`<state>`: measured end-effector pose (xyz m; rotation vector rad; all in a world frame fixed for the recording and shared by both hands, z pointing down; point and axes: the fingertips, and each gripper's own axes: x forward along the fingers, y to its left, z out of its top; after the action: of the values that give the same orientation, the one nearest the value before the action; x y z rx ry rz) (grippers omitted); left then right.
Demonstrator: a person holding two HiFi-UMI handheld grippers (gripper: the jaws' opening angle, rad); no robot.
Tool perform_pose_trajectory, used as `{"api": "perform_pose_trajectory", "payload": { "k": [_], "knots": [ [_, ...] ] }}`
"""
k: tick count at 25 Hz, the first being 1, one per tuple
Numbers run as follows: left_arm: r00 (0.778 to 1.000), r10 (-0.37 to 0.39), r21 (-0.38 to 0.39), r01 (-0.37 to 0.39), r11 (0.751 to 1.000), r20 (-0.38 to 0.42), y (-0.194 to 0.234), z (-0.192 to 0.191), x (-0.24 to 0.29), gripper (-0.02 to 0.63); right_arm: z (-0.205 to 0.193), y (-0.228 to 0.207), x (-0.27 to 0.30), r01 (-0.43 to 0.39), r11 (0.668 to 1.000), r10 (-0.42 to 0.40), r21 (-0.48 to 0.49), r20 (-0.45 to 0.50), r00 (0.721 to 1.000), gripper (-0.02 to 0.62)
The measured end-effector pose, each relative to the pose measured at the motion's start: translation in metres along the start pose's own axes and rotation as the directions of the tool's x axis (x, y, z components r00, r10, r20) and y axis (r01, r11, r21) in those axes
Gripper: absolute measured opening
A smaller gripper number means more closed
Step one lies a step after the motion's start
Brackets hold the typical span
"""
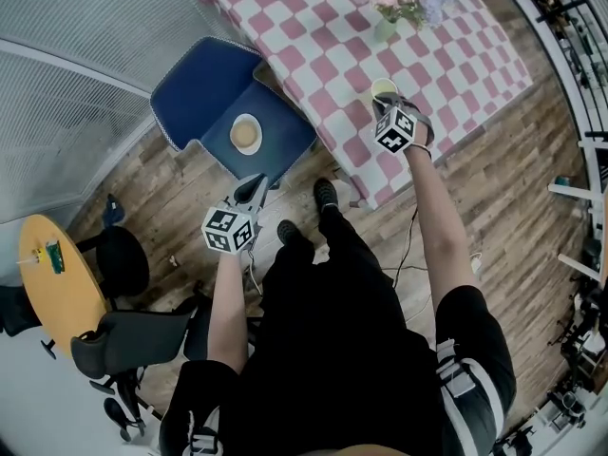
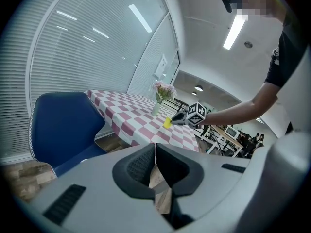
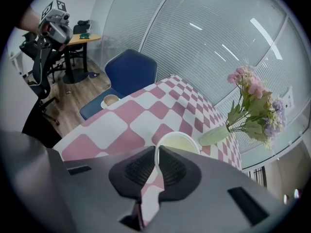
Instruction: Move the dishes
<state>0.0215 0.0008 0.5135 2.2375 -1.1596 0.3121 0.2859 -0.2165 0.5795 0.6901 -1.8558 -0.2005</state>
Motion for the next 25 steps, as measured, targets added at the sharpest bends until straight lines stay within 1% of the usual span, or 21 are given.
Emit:
{"api": "perform_pose_trajectory", "payload": {
  "k": [7, 12, 19, 25],
  "knots": [
    [1.000, 0.001, -0.003, -0.001, 1.000, -0.015, -0.009, 0.005, 0.023, 0.029, -0.034, -0.019, 0.011, -0.012, 1.000, 0.012, 0.024, -0.039, 0.999, 0.041],
    [1.000, 0.001, -0.001, -0.001, 1.000, -0.015, -0.011, 0.012, 0.038, 0.029, -0.049, -0.031, 0.017, -0.010, 0.999, 0.012, 0.034, -0.051, 0.999, 0.041],
    [1.000, -0.003, 0.008, 0.003, 1.000, -0.019, -0.018, 0.021, 0.052, 0.029, -0.059, -0.039, 0.023, -0.022, 0.999, 0.025, 0.047, -0.053, 0.998, 0.041],
    [1.000, -0.006, 0.016, 0.006, 1.000, -0.025, -0.018, 0.025, 0.055, 0.029, -0.064, -0.036, 0.025, -0.031, 0.997, 0.035, 0.065, -0.066, 0.997, 0.044]
  ]
}}
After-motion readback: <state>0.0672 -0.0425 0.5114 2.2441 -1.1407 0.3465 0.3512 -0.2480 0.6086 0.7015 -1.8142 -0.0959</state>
